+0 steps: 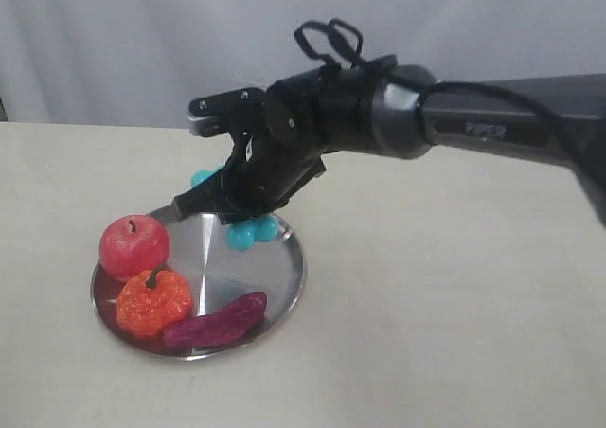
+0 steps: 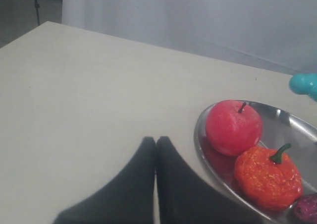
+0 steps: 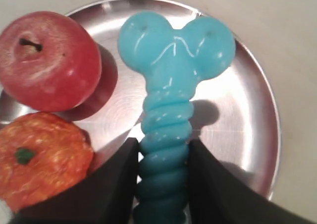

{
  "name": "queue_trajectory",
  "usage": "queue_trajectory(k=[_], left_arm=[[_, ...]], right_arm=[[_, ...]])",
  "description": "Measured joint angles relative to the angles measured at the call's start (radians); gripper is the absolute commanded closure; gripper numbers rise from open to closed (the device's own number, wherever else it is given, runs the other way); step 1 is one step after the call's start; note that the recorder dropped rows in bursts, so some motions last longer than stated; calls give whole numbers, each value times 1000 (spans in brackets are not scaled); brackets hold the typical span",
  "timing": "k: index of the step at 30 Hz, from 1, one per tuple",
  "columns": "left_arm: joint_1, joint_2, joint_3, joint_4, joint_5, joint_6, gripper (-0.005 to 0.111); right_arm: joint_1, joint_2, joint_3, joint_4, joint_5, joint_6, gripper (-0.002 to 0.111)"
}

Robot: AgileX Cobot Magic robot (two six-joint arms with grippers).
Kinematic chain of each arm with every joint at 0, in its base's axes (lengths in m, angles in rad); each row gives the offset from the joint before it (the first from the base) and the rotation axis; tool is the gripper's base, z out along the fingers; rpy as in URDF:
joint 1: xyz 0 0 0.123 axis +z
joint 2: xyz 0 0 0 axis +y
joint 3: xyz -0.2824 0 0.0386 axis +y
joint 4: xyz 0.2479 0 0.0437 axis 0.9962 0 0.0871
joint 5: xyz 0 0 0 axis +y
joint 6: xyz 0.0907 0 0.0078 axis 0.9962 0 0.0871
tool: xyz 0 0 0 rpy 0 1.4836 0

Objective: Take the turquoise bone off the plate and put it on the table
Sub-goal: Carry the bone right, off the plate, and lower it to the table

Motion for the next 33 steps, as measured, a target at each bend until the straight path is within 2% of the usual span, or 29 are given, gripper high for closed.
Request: queue_trajectory(k=[8, 18, 25, 29, 33], left_arm=[[0, 0, 0, 0, 0, 0, 107], [0, 0, 0, 0, 0, 0, 107], [0, 0, 0, 0, 0, 0, 107], [0, 0, 0, 0, 0, 0, 107], [0, 0, 0, 0, 0, 0, 107]], right_arm=[[13, -197, 0, -5, 262, 100, 109], [6, -362, 6, -218, 468, 228, 109], [-100, -454, 187, -225, 400, 273, 109], [-171, -473, 358, -225, 262, 295, 109], [-201, -464, 504, -215, 82, 345, 109]])
